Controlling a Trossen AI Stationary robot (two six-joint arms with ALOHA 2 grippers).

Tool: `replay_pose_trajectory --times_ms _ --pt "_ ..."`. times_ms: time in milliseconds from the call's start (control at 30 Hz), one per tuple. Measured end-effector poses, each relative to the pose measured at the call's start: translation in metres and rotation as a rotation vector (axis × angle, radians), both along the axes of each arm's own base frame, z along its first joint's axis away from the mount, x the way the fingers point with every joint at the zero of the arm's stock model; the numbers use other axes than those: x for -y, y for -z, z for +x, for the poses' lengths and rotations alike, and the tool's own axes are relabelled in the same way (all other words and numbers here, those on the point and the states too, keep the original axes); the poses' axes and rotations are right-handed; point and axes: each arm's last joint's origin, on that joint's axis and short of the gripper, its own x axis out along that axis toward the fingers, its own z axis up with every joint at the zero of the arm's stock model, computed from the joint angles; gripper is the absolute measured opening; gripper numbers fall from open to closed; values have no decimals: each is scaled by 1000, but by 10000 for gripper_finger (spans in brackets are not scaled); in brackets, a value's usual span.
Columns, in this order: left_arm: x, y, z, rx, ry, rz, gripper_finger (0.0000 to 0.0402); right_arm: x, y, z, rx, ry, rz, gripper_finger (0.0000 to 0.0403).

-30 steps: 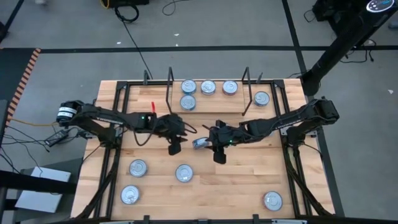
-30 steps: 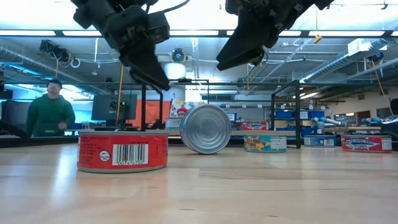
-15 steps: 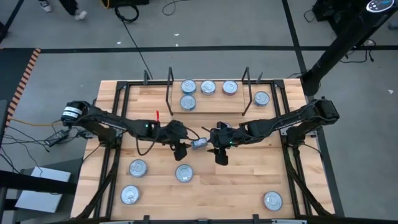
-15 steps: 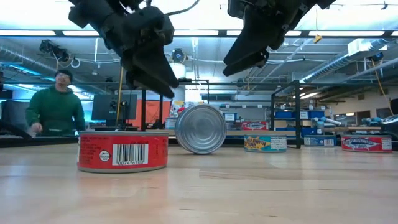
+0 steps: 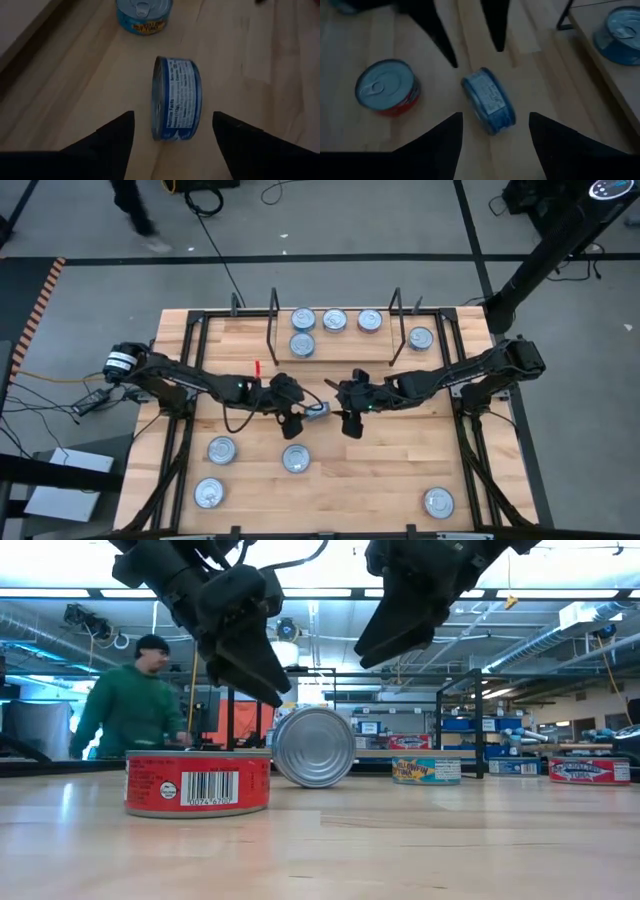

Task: Stack canned seafood by type on shelf
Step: Put the blue tuna can on the shelf

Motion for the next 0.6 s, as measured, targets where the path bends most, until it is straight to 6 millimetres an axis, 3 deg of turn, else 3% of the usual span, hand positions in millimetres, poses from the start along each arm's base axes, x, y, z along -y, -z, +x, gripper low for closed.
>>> replay_pose_trajectory --times_ms 300,600 --pt "1 10 6 -24 50 56 274 3 -1 1 13 27 -35 237" --pt "1 14 18 62 -54 28 274 4 1 0 -17 -44 25 238"
